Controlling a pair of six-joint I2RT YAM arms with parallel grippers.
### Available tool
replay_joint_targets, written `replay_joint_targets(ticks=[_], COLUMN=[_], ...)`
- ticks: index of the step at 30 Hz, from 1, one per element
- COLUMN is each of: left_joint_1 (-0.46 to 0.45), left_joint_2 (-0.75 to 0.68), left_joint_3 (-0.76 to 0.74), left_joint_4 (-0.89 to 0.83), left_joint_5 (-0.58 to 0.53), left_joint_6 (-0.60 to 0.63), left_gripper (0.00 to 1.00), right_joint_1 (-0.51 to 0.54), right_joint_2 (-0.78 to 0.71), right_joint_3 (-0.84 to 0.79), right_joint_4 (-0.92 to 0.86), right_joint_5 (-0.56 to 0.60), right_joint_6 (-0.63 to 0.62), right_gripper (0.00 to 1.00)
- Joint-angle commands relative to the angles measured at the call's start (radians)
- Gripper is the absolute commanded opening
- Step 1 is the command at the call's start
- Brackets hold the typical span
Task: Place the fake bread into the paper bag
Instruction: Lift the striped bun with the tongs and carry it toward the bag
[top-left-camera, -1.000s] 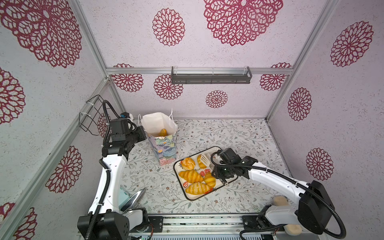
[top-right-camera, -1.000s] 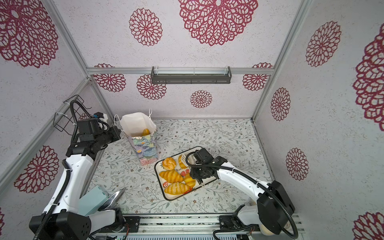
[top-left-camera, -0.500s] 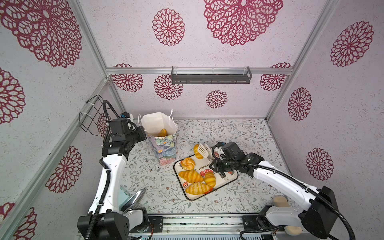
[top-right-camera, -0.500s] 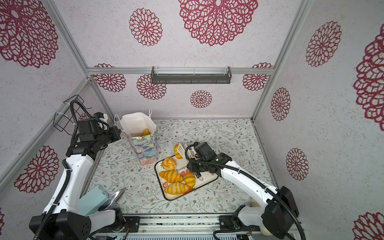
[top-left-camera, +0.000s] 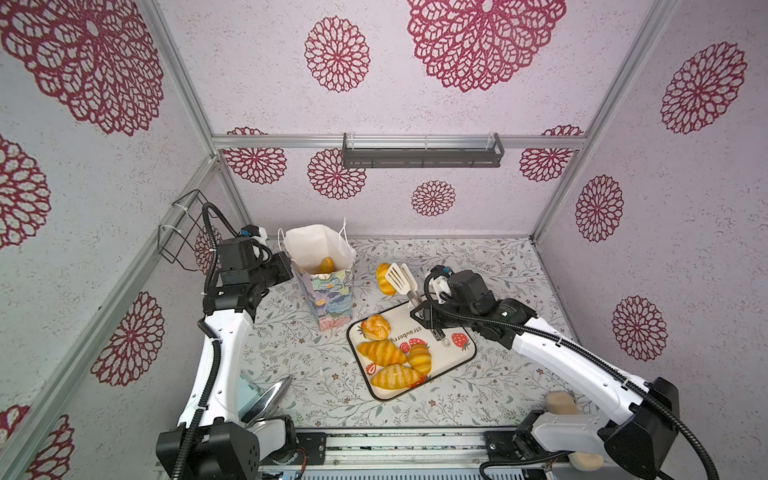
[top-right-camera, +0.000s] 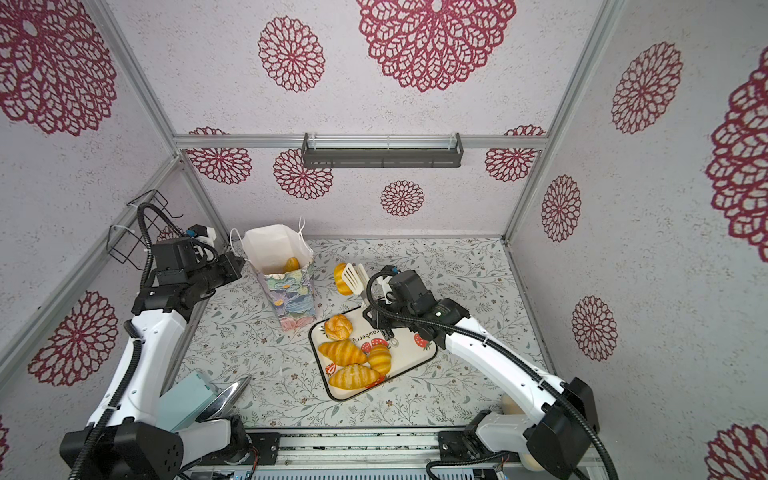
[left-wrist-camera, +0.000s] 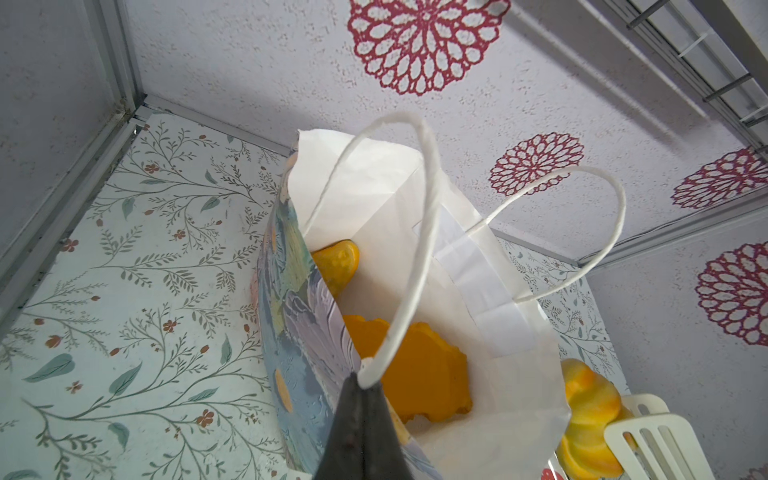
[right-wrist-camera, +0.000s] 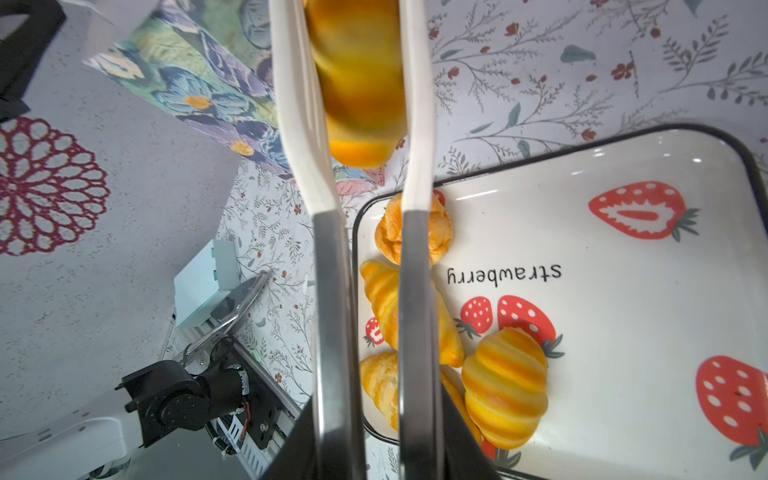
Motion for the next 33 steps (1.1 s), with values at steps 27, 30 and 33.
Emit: replay_joint_targets(ticks=[27, 30, 33], left_joint_1=[0.031, 0.04, 0.045], left_joint_2=[-0.014, -0.016, -0.015], left_joint_3=[-0.007, -0.009, -0.008], left_joint_4=[-0.012, -0.015, -0.017], left_joint_5=[-0.053, -0.067, -0.073], left_joint_6=[-0.006, -0.012, -0.015], left_gripper=[0.0, 0.0, 0.0], right_joint_1=[0.103, 0.117, 0.127], right_joint_2=[0.143, 0.17, 0.197], right_joint_3=[0.331, 0.364, 0.393], right_joint_4=[0.115, 0.111, 0.112], right_joint_5=[-0.052, -0.054, -0.06], right_joint_6=[-0.09, -0.1, -0.106], right_gripper=[0.34, 0.34, 0.34])
